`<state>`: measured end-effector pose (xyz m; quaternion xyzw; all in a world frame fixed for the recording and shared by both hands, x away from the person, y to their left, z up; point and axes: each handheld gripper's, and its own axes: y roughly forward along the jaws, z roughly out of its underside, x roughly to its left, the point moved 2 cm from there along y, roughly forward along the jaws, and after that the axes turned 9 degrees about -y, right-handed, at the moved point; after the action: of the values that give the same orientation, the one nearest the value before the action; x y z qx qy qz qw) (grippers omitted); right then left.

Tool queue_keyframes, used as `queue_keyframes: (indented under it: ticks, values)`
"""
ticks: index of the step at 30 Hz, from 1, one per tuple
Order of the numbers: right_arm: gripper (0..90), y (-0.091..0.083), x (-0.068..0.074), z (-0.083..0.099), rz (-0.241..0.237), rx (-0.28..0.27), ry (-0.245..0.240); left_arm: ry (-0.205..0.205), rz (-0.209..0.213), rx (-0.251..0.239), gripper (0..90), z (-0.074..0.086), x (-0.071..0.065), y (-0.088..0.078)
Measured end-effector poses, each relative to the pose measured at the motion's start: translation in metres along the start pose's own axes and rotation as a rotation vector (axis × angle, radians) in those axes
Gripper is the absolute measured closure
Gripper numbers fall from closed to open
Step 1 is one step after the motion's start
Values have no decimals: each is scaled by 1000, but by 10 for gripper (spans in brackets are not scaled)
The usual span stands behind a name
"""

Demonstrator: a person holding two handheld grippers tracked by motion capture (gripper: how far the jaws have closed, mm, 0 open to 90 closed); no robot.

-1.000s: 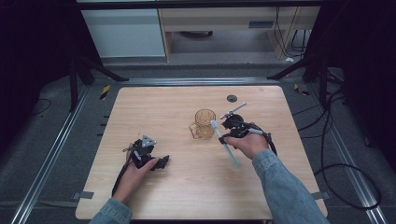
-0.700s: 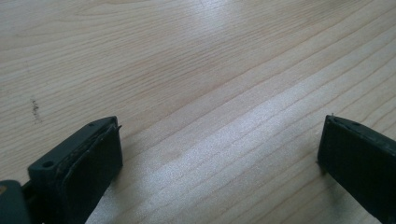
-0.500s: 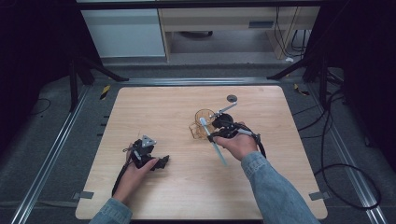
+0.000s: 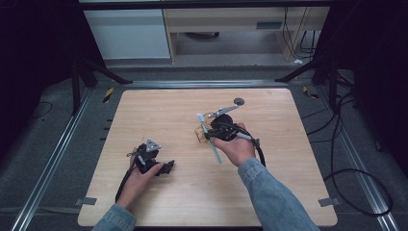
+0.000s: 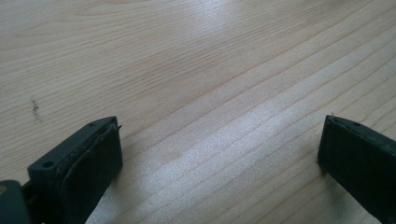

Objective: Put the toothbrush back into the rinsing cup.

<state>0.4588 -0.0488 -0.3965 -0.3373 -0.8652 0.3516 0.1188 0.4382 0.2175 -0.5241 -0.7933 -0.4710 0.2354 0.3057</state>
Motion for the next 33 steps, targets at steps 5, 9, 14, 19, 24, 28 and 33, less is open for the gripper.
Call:
queue_keyframes:
  ticks: [5,9,14,19,24,28,33]
  values:
    - [794,0,3,-5,23,-60,0,0,0,0,0,0,0,0]
    - [794,1,7,-10,38,-102,4,0,1,-2,0,0,0,0]
    - [794,1,9,-13,66,-151,9,0,1,-1,0,0,0,0]
    - [794,0,11,-18,99,-209,3,0,0,-1,0,0,0,0]
    - [794,-1,13,-20,104,-238,9,0,1,-1,0,0,0,0]
    - [794,-3,14,-23,117,-283,10,0,2,-1,0,0,0,0]
    - [794,-4,15,-25,127,-323,17,0,2,-1,0,0,0,0]
